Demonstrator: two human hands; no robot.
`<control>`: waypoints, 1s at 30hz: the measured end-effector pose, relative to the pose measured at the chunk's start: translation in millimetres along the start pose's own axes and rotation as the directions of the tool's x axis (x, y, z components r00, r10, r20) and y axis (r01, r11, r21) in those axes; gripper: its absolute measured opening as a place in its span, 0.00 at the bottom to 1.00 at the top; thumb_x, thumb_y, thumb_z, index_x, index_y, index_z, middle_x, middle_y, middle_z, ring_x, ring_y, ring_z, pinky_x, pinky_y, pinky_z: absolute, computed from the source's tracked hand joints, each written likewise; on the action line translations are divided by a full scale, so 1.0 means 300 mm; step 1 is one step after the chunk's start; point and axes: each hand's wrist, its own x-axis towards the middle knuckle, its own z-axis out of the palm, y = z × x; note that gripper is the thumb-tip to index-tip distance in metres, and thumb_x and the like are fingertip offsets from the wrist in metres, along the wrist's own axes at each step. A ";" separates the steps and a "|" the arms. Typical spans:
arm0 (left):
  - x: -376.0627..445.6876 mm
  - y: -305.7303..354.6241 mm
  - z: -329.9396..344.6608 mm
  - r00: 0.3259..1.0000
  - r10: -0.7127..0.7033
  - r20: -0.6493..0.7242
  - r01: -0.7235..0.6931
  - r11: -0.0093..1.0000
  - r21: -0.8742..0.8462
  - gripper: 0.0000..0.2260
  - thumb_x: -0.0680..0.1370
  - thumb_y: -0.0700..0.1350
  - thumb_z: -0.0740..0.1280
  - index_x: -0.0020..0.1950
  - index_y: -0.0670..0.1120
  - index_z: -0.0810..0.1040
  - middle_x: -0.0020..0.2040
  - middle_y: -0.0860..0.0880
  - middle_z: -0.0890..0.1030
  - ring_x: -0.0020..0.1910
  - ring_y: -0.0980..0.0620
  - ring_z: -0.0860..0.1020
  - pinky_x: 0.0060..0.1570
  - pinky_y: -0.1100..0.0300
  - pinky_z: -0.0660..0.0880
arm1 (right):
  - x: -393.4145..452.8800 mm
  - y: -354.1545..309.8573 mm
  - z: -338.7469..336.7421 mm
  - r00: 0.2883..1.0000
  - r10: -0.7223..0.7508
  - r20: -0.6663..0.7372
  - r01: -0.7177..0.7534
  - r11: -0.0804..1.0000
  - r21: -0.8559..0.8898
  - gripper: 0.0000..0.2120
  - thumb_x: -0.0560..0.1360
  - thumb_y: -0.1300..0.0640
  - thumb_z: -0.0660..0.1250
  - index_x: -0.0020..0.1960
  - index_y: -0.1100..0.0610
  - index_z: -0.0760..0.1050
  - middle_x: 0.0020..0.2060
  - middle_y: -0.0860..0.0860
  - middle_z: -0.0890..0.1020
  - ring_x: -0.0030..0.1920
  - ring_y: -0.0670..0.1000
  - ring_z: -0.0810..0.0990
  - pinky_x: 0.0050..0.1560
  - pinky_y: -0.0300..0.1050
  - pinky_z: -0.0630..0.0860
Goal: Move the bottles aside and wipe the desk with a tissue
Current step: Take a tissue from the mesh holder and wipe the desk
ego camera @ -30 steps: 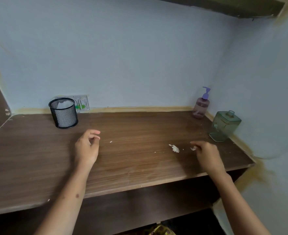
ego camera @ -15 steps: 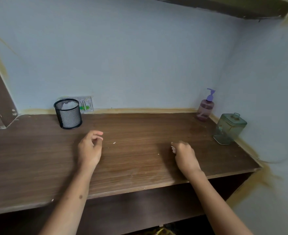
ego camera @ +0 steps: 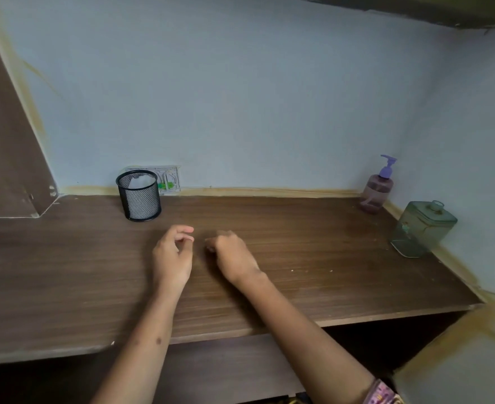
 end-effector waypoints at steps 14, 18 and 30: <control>-0.001 -0.004 0.006 0.999 0.046 0.025 -0.046 0.999 0.013 0.15 0.72 0.30 0.63 0.46 0.51 0.77 0.39 0.51 0.82 0.35 0.45 0.77 0.39 0.55 0.71 | -0.355 0.443 -0.197 0.934 0.315 -0.169 -0.336 0.935 -0.115 0.19 0.72 0.67 0.63 0.55 0.49 0.82 0.51 0.51 0.84 0.54 0.53 0.81 0.53 0.46 0.77; 0.000 -0.002 0.013 0.999 0.040 0.035 -0.041 0.999 0.018 0.15 0.72 0.30 0.63 0.46 0.51 0.77 0.39 0.51 0.82 0.35 0.45 0.76 0.38 0.56 0.70 | -0.465 0.548 -0.258 0.748 0.596 -0.292 -0.644 0.757 -0.105 0.11 0.77 0.64 0.61 0.51 0.56 0.81 0.46 0.55 0.83 0.47 0.56 0.82 0.42 0.45 0.75; -0.007 0.003 0.005 1.000 0.006 0.010 -0.006 1.000 0.017 0.15 0.72 0.31 0.63 0.46 0.51 0.78 0.39 0.50 0.82 0.38 0.44 0.78 0.42 0.55 0.72 | -0.289 0.043 -0.041 0.995 0.088 -0.056 -0.092 0.994 -0.064 0.13 0.73 0.69 0.59 0.52 0.63 0.78 0.55 0.60 0.80 0.60 0.61 0.75 0.58 0.50 0.74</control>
